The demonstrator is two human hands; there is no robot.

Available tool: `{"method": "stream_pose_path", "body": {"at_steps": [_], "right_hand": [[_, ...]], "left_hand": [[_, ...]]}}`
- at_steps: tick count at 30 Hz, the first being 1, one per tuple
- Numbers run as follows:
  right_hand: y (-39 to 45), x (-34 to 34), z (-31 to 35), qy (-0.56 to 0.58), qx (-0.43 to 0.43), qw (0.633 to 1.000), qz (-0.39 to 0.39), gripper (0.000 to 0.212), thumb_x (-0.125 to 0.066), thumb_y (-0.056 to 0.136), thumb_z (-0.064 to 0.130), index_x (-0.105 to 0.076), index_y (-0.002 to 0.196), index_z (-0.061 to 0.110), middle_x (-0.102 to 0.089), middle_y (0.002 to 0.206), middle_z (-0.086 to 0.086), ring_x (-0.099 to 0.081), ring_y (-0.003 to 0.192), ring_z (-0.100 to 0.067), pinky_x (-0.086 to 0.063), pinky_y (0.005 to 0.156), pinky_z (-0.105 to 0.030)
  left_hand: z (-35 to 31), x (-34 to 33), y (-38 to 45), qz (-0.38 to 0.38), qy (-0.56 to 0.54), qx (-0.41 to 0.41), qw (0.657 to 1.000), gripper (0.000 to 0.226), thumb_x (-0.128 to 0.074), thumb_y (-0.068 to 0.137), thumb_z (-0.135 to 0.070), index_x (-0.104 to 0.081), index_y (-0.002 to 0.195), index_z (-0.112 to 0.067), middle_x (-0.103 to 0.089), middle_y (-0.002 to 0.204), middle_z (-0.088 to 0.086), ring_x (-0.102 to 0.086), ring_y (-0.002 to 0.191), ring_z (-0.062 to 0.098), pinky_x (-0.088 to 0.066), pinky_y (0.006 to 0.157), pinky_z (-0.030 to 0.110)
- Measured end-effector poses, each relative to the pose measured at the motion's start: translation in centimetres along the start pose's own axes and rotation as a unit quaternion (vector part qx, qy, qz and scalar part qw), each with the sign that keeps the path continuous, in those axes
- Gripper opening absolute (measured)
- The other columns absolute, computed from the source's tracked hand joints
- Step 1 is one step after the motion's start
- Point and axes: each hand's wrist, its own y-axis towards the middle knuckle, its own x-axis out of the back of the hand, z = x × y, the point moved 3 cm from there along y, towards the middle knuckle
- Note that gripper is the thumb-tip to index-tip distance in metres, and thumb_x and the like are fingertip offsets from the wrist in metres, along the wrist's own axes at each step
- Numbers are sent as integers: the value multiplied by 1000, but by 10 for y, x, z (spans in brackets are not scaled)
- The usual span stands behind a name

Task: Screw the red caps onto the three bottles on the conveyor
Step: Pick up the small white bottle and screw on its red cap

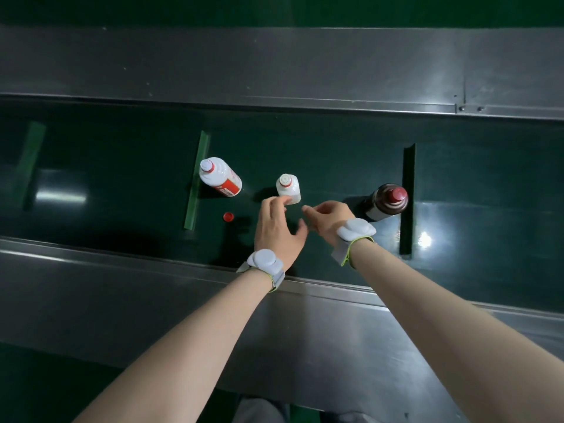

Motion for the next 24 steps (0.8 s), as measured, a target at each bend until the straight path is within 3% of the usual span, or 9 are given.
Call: {"method": "stream_pose_path", "body": {"at_steps": [4, 6, 9, 12, 18, 21, 24], "right_hand": [[3, 4, -18, -1, 10, 998, -56, 28, -72, 86, 58, -70, 96, 32, -69, 87, 19, -71, 94, -16, -54, 88, -32], [4, 4, -27, 11, 33, 997, -65, 27, -74, 90, 49, -72, 108, 28, -71, 95, 16, -70, 96, -17, -52, 86, -30], [0, 4, -37, 15, 58, 995, -75, 26, -73, 92, 46, -71, 111, 28, -71, 97, 15, -70, 93, -14, -52, 80, -27], [-5, 5, -42, 4, 88, 993, -80, 26, -74, 93, 43, -72, 112, 26, -72, 95, 14, -70, 90, -12, -47, 71, -18], [-20, 10, -41, -29, 118, 988, -94, 27, -74, 93, 41, -71, 115, 25, -75, 100, 7, -70, 91, -15, -56, 84, -30], [-30, 11, -33, -35, 123, 986, -105, 28, -75, 93, 39, -72, 117, 24, -75, 103, 5, -71, 91, -16, -57, 87, -31], [-46, 12, -15, -24, 142, 984, -108, 29, -76, 92, 38, -71, 118, 25, -75, 100, 10, -70, 90, -12, -53, 82, -24]], "left_hand": [[24, -10, 14, -39, 21, 65, 997, 68, -84, 84, -26, -53, 142, -11, -50, 142, 10, -56, 130, 33, -52, 103, 51], [33, -18, 28, -11, 21, 94, 995, 79, -87, 84, -26, -47, 150, -7, -45, 151, 13, -49, 139, 35, -46, 113, 49], [40, -29, 55, 65, 24, 97, 993, 84, -87, 86, -24, -43, 155, -6, -43, 157, 15, -44, 144, 36, -38, 119, 43], [43, -35, 74, 132, 38, 60, 989, 74, -86, 86, -24, -49, 148, -12, -50, 152, 9, -49, 138, 33, -43, 112, 45], [43, -33, 85, 149, 78, 52, 984, 56, -86, 86, -32, -48, 122, -14, -65, 114, 9, -58, 106, 37, -52, 81, 47], [34, -26, 79, 155, 107, 31, 982, 55, -88, 84, -33, -50, 118, -13, -65, 113, 7, -59, 103, 37, -50, 78, 46], [25, -6, 65, 169, 107, 17, 980, 51, -86, 85, -39, -52, 117, -18, -65, 112, 3, -59, 102, 33, -53, 79, 46]]}}
